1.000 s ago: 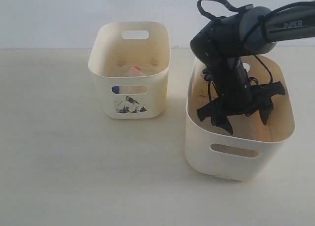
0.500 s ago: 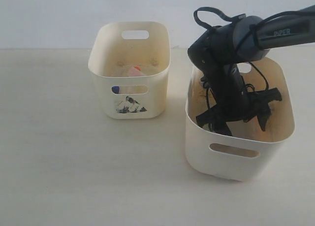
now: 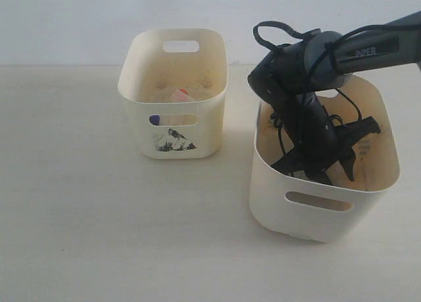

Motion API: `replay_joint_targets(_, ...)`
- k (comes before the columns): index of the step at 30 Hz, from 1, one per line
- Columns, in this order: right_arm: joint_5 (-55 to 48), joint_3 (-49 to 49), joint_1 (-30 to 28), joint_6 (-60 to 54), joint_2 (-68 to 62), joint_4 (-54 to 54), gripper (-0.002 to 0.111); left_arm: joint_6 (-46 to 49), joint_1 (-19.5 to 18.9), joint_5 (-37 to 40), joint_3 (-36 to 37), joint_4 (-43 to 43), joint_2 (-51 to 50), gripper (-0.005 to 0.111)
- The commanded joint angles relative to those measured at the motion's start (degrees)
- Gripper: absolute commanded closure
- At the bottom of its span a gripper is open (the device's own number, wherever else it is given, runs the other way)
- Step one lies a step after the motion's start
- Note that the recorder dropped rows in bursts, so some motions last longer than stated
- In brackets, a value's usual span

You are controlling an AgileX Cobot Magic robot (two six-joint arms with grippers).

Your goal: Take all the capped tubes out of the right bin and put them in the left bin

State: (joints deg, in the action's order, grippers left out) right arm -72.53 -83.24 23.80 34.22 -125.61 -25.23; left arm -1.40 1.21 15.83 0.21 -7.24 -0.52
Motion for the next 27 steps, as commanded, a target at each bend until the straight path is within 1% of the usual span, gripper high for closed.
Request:
replay_joint_targets(1,2.57,0.62,-0.33,-1.74,-0.87,1.33,0.092,-0.66,-0.06,-0.83,-0.21,0.38,0.11,0.102)
replay_joint_targets(3,2.57,0.62,-0.33,-1.59,-0.87,1.04,0.094,-0.66,-0.06,-0.83,-0.21,0.38,0.11,0.102)
replay_joint_targets(5,2.57,0.04,-0.33,-1.59,-0.41,-0.20,0.106,-0.66,-0.06,-0.83,-0.21,0.38,0.11,0.102)
replay_joint_targets(6,2.57,-0.26,-0.33,-1.59,-0.09,-0.77,0.108,-0.66,-0.06,-0.83,-0.21,0.38,0.11,0.102)
replay_joint_targets(13,2.57,-4.22,-0.33,-4.85,4.59,-0.96,0.108,-0.66,-0.06,-0.83,-0.21,0.38,0.11,0.102)
replay_joint_targets(17,2.57,-6.10,-0.33,-6.84,9.69,-0.96,0.108,-0.66,-0.06,-0.83,-0.21,0.38,0.11,0.102)
replay_joint_targets(27,2.57,-6.10,-0.33,-8.93,13.65,0.29,0.108,-0.66,-0.06,-0.83,-0.21,0.38,0.11,0.102)
